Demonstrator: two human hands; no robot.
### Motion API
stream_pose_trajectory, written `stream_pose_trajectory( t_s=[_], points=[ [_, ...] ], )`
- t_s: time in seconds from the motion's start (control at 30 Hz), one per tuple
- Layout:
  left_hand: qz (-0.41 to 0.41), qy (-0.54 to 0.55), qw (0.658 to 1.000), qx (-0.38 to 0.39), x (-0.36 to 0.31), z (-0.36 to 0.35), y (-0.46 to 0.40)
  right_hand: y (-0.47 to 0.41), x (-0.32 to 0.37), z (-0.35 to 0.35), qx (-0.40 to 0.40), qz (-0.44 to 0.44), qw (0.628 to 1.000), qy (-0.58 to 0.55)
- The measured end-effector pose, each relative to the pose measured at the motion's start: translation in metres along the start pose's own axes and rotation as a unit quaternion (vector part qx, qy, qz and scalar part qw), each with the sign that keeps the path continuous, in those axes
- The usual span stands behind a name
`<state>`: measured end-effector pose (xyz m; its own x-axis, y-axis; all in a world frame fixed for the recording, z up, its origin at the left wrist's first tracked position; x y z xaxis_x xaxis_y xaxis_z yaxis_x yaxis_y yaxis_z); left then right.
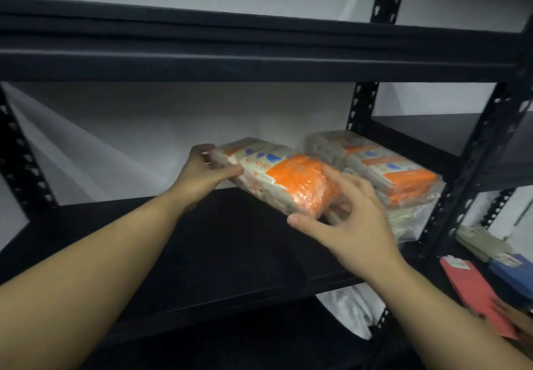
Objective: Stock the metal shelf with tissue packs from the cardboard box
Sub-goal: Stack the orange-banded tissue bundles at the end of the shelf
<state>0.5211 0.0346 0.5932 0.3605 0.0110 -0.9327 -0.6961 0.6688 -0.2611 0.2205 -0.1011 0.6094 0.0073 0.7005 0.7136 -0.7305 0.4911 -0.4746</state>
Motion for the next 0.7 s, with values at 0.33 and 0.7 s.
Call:
stream_pose_trajectory(
  t_s=[0.33, 0.7],
  points=[
    [-0.084, 0.078, 0.985, 0.125, -0.069, -0.157, -0.111, -0.031, -0.023, 0.119, -0.084, -0.009, 0.991, 0.099],
    [-0.072, 0.015, 0.986, 0.148, -0.068, -0.218, -0.172, -0.051, -0.071, 0.149, -0.119, -0.039, 0.986, 0.109]
  ],
)
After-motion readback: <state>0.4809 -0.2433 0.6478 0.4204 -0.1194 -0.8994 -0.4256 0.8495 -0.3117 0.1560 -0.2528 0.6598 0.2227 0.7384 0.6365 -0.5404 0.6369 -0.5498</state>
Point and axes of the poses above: each hand's wrist, its own y-axis away from the middle knuckle, its own z-axis out of the back of the hand, x = y × z, the point moved 6 cm from there along -y, towards the middle knuckle, and after that the axes turned 8 degrees about x, right-handed, at the moved point
